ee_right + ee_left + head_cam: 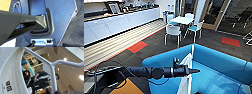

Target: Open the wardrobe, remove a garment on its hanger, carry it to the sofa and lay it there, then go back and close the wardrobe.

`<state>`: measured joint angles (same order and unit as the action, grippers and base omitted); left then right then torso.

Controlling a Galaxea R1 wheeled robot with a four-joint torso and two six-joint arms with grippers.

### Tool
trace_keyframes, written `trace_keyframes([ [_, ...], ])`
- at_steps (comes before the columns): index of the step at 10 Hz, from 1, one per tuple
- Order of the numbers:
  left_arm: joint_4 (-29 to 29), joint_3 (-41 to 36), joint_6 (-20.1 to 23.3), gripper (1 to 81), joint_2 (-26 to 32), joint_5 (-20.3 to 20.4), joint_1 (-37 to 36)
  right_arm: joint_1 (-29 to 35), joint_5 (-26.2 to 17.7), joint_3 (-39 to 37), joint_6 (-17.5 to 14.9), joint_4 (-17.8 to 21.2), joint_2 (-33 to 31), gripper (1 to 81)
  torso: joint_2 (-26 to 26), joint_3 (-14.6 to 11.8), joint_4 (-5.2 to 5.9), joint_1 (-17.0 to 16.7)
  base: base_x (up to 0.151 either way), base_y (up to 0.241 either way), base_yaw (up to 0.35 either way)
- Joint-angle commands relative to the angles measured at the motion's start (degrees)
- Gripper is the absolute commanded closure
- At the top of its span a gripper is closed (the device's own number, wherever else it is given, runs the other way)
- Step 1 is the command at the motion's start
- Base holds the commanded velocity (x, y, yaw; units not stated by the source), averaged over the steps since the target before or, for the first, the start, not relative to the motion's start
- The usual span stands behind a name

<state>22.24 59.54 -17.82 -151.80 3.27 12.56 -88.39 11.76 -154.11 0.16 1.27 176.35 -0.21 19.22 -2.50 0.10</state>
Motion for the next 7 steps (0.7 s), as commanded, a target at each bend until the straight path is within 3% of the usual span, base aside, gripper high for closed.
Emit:
trace_keyframes([
  [1, -1.5, -2.4, 0.9, 81.1, -2.4, 0.5, -6.4, 0.0, -3.8, 0.2, -0.2, 0.1, 0.3, 1.0, 0.0, 0.0, 0.00, 0.0, 0.071, 0.000, 0.000],
  [7, -3.8, -1.6, 0.9, 81.1, -4.0, 0.2, -3.4, 0.1, -3.9, 0.2, -0.2, 0.1, 0.3, 1.0, 0.0, 0.0, 0.00, 0.0, 0.011, 0.000, 0.000],
])
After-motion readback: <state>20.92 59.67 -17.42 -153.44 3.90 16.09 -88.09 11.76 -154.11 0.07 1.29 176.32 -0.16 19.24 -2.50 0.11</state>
